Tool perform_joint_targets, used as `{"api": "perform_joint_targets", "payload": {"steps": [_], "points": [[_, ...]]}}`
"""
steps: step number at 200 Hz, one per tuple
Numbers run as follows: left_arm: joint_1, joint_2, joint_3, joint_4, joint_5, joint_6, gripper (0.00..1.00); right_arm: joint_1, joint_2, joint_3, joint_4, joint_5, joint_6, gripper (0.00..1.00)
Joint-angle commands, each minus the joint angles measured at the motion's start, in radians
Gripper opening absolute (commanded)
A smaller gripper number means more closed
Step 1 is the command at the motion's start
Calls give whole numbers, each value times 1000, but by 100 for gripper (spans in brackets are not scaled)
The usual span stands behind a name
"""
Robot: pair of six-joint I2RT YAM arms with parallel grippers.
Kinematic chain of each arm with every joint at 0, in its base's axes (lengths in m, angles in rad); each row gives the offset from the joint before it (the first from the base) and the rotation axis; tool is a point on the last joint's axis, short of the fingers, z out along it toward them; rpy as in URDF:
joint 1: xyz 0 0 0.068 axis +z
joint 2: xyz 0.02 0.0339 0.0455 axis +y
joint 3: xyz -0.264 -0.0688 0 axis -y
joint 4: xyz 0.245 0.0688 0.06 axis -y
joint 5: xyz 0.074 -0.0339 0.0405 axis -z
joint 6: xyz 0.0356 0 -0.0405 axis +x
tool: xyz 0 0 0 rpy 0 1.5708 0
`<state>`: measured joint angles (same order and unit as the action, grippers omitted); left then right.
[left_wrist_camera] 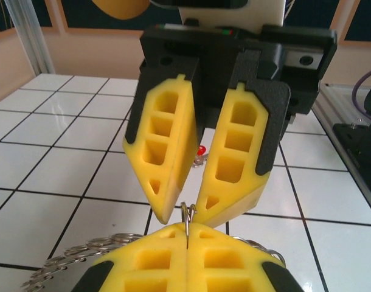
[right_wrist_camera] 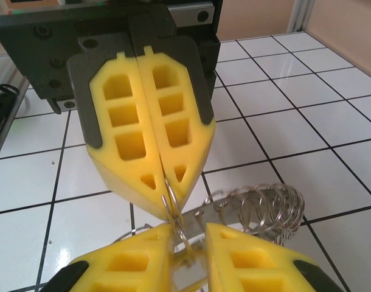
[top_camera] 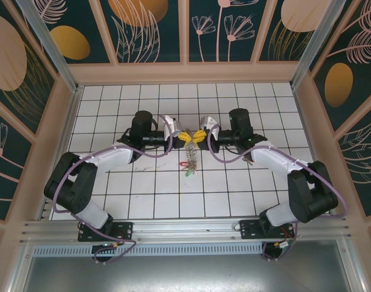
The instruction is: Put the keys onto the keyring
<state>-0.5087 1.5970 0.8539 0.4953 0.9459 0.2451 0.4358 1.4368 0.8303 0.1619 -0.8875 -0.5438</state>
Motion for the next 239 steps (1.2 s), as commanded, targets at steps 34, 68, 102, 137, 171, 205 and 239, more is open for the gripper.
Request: {"api": "perform_joint_targets", "payload": {"steps": [34,68,102,137,171,205,239], "points": [[0,-38,-7,163,82,-78,0,-14,-54,-45,113,-57,54,18],[-1,-43,-13,160,69,-77,0,-15,-75,-43,141,-28,81,24],[-1,-51,-21,172,47,-81,0,-17,-125,-51,77,7,51,27],[-1,-45,-23,193,54,-98,0,-14,-135,-41,67,-9,48,25],[0,-40,-22,215,61,-118,0,-4,-99,-21,65,-23,41,24],[-1,-42,-24,210,67,-118,0,1,-76,-1,76,-36,42,24],[-1,-42,-25,203,71,-117,0,4,-67,19,76,-35,42,24]]}}
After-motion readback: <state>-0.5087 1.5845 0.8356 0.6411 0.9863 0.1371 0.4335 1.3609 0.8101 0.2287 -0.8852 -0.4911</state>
